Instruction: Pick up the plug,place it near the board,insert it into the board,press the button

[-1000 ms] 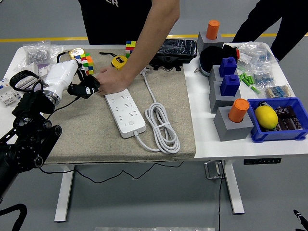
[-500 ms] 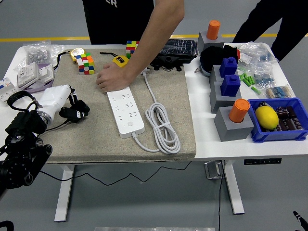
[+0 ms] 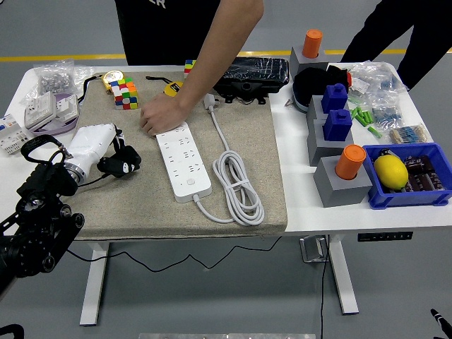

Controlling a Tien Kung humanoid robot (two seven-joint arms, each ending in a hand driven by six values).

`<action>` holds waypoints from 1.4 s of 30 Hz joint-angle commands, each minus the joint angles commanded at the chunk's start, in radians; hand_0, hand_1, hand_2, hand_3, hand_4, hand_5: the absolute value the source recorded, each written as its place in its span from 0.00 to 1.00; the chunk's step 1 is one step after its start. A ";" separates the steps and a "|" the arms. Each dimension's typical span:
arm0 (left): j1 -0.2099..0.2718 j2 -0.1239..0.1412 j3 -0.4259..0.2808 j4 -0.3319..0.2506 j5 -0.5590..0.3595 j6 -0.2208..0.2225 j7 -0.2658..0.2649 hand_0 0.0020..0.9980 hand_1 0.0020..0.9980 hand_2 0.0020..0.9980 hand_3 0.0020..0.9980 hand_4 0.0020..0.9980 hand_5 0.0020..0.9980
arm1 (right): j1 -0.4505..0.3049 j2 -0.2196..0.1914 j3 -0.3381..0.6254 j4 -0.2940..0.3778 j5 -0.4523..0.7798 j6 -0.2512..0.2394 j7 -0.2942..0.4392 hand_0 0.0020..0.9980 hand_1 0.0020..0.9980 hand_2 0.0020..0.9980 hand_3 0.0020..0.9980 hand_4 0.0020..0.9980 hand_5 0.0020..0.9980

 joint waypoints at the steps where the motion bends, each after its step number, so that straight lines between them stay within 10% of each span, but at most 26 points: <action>1: -0.001 0.000 -0.002 -0.002 -0.001 0.001 -0.003 0.23 0.37 0.40 0.48 0.98 0.20 | 0.000 0.000 0.000 0.000 -0.001 0.000 0.000 0.79 0.74 0.72 0.78 1.00 0.95; 24: -0.003 -0.005 -0.027 -0.004 0.009 -0.030 0.000 0.41 0.66 0.67 0.64 1.00 0.30 | 0.003 -0.001 -0.003 0.000 0.002 0.000 0.001 0.79 0.74 0.72 0.78 1.00 0.95; 25: 0.000 -0.005 -0.034 -0.012 0.009 -0.030 -0.003 0.68 0.83 0.85 0.86 1.00 0.42 | 0.003 -0.001 -0.004 0.000 0.002 0.000 0.001 0.79 0.74 0.72 0.78 1.00 0.95; 30: 0.016 -0.006 -0.066 -0.064 -0.044 -0.028 -0.042 0.68 0.83 0.85 0.86 1.00 0.42 | 0.000 0.001 -0.007 0.000 0.006 0.000 0.000 0.79 0.74 0.72 0.78 1.00 0.95; 31: 0.019 -0.006 -0.071 -0.073 -0.066 -0.028 -0.052 0.85 0.95 0.97 0.96 1.00 0.89 | -0.001 0.000 -0.008 0.000 0.006 0.000 0.000 0.79 0.74 0.72 0.78 1.00 0.95; 42: 0.082 -0.022 -0.148 -0.164 -0.459 -0.102 -0.169 0.99 1.00 1.00 0.99 1.00 1.00 | -0.007 0.006 -0.007 0.000 0.001 0.001 -0.002 0.79 0.74 0.72 0.78 1.00 0.95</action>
